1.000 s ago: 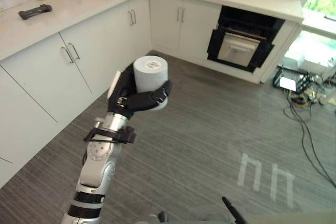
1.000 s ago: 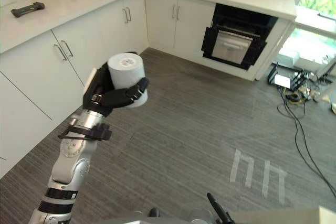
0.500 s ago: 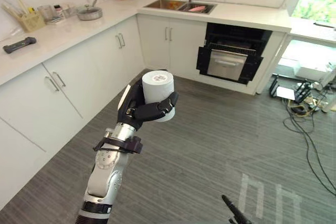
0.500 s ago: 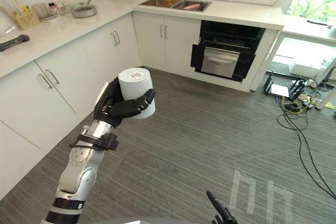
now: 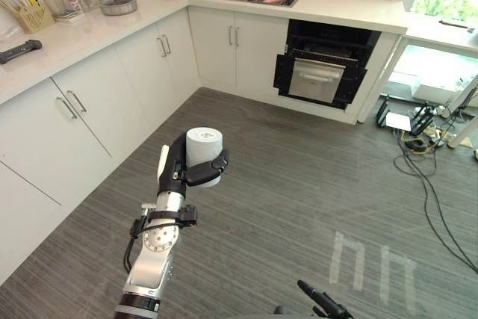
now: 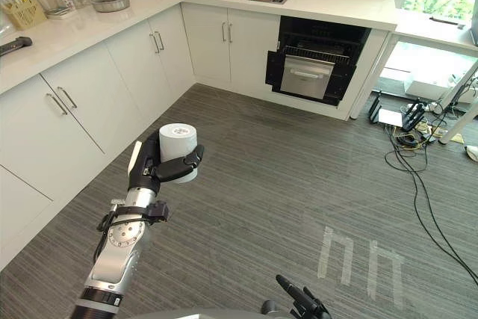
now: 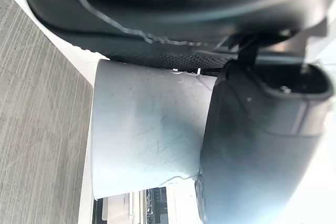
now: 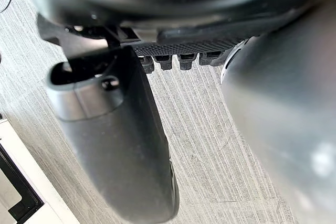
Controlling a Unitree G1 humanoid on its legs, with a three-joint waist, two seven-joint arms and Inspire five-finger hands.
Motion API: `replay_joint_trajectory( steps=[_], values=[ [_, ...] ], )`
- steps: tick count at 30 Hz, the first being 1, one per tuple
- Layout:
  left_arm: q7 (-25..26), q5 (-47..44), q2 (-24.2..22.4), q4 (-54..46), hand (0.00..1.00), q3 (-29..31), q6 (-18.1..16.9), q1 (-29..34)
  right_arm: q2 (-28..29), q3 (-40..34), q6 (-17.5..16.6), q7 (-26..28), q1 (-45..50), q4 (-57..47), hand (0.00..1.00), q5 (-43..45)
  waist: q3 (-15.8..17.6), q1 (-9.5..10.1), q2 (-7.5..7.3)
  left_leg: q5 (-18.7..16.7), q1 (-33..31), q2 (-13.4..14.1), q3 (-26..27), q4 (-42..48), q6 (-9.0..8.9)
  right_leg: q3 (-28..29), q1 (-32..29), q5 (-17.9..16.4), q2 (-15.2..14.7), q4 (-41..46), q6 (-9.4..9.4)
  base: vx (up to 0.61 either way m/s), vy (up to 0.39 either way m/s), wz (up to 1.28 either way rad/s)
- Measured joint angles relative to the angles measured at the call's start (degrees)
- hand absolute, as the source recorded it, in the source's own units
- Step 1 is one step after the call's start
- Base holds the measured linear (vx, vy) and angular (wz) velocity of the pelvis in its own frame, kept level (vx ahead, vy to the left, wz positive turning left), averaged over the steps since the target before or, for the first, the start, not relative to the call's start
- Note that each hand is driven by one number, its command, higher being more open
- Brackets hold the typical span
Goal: Walk over to the sink, pick up the cup, carry it to the dishwasher, place the cup inside the dishwasher, then close the dishwasher door
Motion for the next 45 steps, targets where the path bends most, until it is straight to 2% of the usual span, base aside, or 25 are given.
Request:
replay_joint_trajectory(
  steps=[7,10,11,12,13,14,15,16,18,21,23,24,26,28,31,32,33,34,35,37,39,41,42,44,45],
  values=[
    [-1.65,-8.43,-4.39,3.14,0.00,-0.68,0.02,4.05,0.61,-0.06,0.12,-0.06,0.23,-0.16,1.00,0.17,0.77,0.14,-0.50,-0.91,-1.55,-0.52,-2.39,2.58,0.68,-1.99,0.62,-0.69,-1.07,0.77,0.18,-0.02,0.004,0.17],
    [-2.70,-15.76,-7.76,5.64,0.00,-2.27,0.39,6.14,1.00,-0.66,0.07,-0.55,1.46,-2.32,1.00,1.80,1.94,1.70,-1.24,-5.62,-4.40,-1.25,-2.65,10.61,2.30,-1.63,-6.05,-9.44,-4.11,17.37,1.52,-0.08,0.083,0.15],
    [-3.79,-18.40,-7.79,7.09,0.00,-4.27,0.47,6.30,1.61,-1.34,-0.07,-1.12,2.28,-2.60,1.00,2.53,2.60,1.62,-2.22,-7.45,-4.43,-2.71,-3.86,12.54,3.51,-2.00,-8.50,-13.29,-7.10,26.64,2.93,-0.07,0.078,0.41],
    [-5.05,-21.06,-7.95,8.49,0.00,-5.18,0.79,6.56,2.02,-3.27,-0.20,-1.89,2.50,-3.27,1.00,2.83,4.16,1.53,-3.32,-9.47,-4.43,-4.52,-4.40,15.85,4.72,-1.55,-15.14,-13.94,-11.04,42.89,1.32,-0.08,0.081,0.42],
    [-5.33,-22.55,-8.10,9.05,0.00,-5.51,1.23,6.95,2.53,-4.25,-0.38,-2.22,2.68,-3.59,1.00,2.94,4.84,1.23,-3.39,-10.51,-4.35,-5.12,-4.68,17.63,5.30,-1.31,-18.36,-12.05,-12.76,49.95,-1.10,-0.07,0.095,0.32],
    [-5.89,-25.12,-8.10,9.95,0.00,-6.16,2.19,8.13,3.74,-5.82,-1.16,-2.87,3.14,-3.80,1.00,4.46,5.29,0.41,-3.41,-11.95,-4.02,-5.60,-5.37,19.61,6.18,0.32,-23.04,-6.70,-14.37,59.03,-3.81,0.00,0.105,0.22],
    [-6.22,-26.59,-7.70,10.44,0.00,-5.88,2.42,9.49,4.56,-6.66,-1.94,-3.06,3.79,-5.03,1.00,5.84,5.54,-0.19,-2.81,-12.64,-2.87,-5.48,-5.61,19.87,6.43,1.95,-25.99,-4.28,-14.04,64.64,-3.73,0.09,0.111,0.20],
    [-6.53,-27.20,-7.37,10.85,0.00,-5.92,2.45,9.64,4.84,-6.40,-2.61,-3.38,4.33,-6.26,1.00,6.23,5.59,-0.45,-2.78,-12.98,-2.15,-5.14,-5.94,19.68,6.37,1.81,-27.23,-5.60,-13.28,66.51,-3.11,0.17,0.071,0.13],
    [-7.46,-27.51,-6.83,10.71,0.00,-6.04,2.42,9.14,6.08,-5.85,-4.11,-4.90,5.61,-8.11,1.00,6.27,5.43,-0.54,-2.53,-13.32,-0.29,-3.81,-7.24,18.27,5.87,0.30,-27.04,-9.69,-9.84,61.76,-1.11,0.22,0.001,0.27],
    [-7.95,-27.50,-6.61,8.75,0.00,-8.50,2.90,7.08,7.32,-5.55,-5.27,-7.56,7.49,-9.23,1.00,6.16,5.21,-0.85,-2.73,-13.27,0.95,-3.39,-9.64,16.43,4.15,-1.44,-23.73,-10.75,-5.99,37.60,0.42,0.31,-0.085,0.42],
    [-8.18,-27.44,-6.71,6.16,0.00,-9.58,4.49,5.51,7.59,-5.65,-5.46,-9.51,7.60,-9.32,1.00,5.24,4.98,-0.98,-3.17,-15.12,2.35,-3.21,-10.40,17.27,3.02,-1.16,-21.28,-6.26,-4.13,21.87,-0.63,0.45,-0.149,0.32],
    [-8.66,-27.40,-7.06,5.06,0.00,-9.76,5.30,4.78,7.31,-5.47,-6.03,-10.43,7.63,-9.38,1.00,3.80,5.19,-1.63,-2.48,-16.82,4.12,-2.28,-11.03,18.01,2.10,-1.91,-18.43,1.91,-3.49,19.93,-1.89,0.46,-0.142,0.19],
    [-9.47,-26.95,-7.83,3.82,0.00,-9.85,5.92,4.07,6.64,-4.99,-7.73,-11.21,7.08,-9.59,1.00,1.63,5.30,-1.49,-1.04,-17.55,6.58,0.10,-10.15,18.32,1.64,-2.88,-18.28,-1.42,-1.93,25.43,-2.73,0.42,-0.152,0.11],
    [-11.00,-26.22,-7.87,2.69,0.00,-10.09,5.91,4.02,6.56,-2.47,-10.79,-12.62,7.44,-13.16,1.00,0.34,4.50,-1.47,-1.43,-16.83,6.88,1.61,-9.96,22.84,1.88,-3.91,-18.95,-8.74,-2.06,33.36,-3.69,0.32,-0.222,0.15],
    [-11.30,-25.19,-7.92,2.25,0.00,-11.02,5.88,5.40,6.55,1.07,-13.58,-14.78,7.70,-17.37,1.00,-0.55,2.06,-1.57,-1.18,-13.37,3.35,2.75,-9.63,31.04,4.01,-4.83,-18.44,-12.93,-1.39,34.62,-4.69,0.29,-0.233,0.06],
    [-11.34,-24.78,-8.08,2.24,0.00,-10.85,5.83,5.73,6.63,2.50,-14.13,-15.98,7.51,-20.16,1.00,-0.99,2.15,-1.47,-1.13,-9.30,0.01,4.67,-9.21,38.72,2.94,-5.32,-16.80,-13.73,-0.28,32.96,-4.84,0.28,-0.207,0.03],
    [-11.39,-24.71,-8.89,2.25,0.00,-10.49,5.67,6.56,6.77,2.85,-14.27,-17.34,7.36,-23.00,1.00,-2.98,1.99,-1.34,0.88,-1.27,-5.39,8.89,-9.17,48.49,1.89,-6.15,-13.27,-14.24,2.25,29.19,-4.82,0.23,-0.169,-0.01],
    [-11.41,-24.71,-9.51,2.09,0.00,-10.04,5.40,7.26,6.70,3.11,-14.62,-17.96,7.42,-24.42,1.00,-3.97,2.07,-1.33,1.75,4.38,-8.25,11.91,-8.36,53.69,2.82,-6.13,-12.10,-14.87,3.50,30.55,-4.99,0.50,-0.198,-0.06],
    [-11.98,-24.72,-9.89,1.80,0.00,-8.00,4.25,8.83,6.60,4.86,-15.38,-19.11,7.65,-27.22,1.00,-5.50,2.91,-1.07,0.21,14.16,-13.53,15.87,-6.52,64.36,4.15,-4.82,-8.75,-18.57,4.37,30.96,-6.93,0.54,-0.188,-0.18],
    [-11.99,-24.68,-11.49,2.59,0.00,-5.14,4.58,10.80,5.29,5.17,-16.15,-20.13,6.36,-28.58,1.00,-6.22,3.41,-0.65,1.01,7.11,-20.68,17.89,-7.42,74.05,5.55,-3.29,-4.08,-20.48,6.47,29.16,-7.64,0.45,-0.145,-0.38],
    [-11.99,-24.23,-10.48,2.54,0.00,-3.69,4.46,12.16,3.34,5.88,-18.18,-20.24,4.38,-31.66,1.00,-6.27,3.70,1.64,0.37,-1.80,-26.94,13.61,-5.35,64.50,4.33,0.86,0.33,-19.63,6.54,24.89,-8.06,0.40,-0.083,-0.88],
    [-11.63,-23.67,-9.78,2.41,0.00,-2.52,4.44,12.86,1.19,7.06,-18.35,-19.97,0.94,-33.67,1.00,-6.28,3.71,2.18,0.36,-4.16,-27.61,9.11,-4.46,44.14,2.32,4.12,2.62,-19.69,6.40,23.33,-8.20,0.45,0.007,-0.91],
    [-11.13,-23.61,-9.72,1.92,0.00,-2.40,4.45,13.45,0.00,7.92,-18.92,-19.89,-0.87,-34.96,1.00,-6.25,3.65,2.19,0.36,-2.42,-26.59,5.74,-4.64,26.80,0.42,5.48,4.51,-19.72,6.11,21.58,-8.22,0.49,0.058,-0.68],
    [-10.75,-22.59,-10.32,-0.71,0.00,-2.45,4.46,14.93,-1.57,8.27,-20.81,-18.91,-2.50,-36.71,1.00,-6.25,3.69,2.19,1.10,1.65,-27.26,3.49,-5.29,11.39,-4.26,7.20,7.50,-19.96,6.96,18.55,-7.78,0.55,0.140,-0.47],
    [-10.86,-22.53,-10.29,-1.51,0.00,-2.51,4.46,14.91,-1.84,8.26,-21.34,-18.61,-2.74,-37.17,1.00,-6.25,3.83,2.57,1.19,2.44,-28.20,3.07,-4.48,10.70,-4.25,7.66,9.83,-20.88,7.18,17.37,-6.21,0.60,0.209,-0.48]
  ],
)
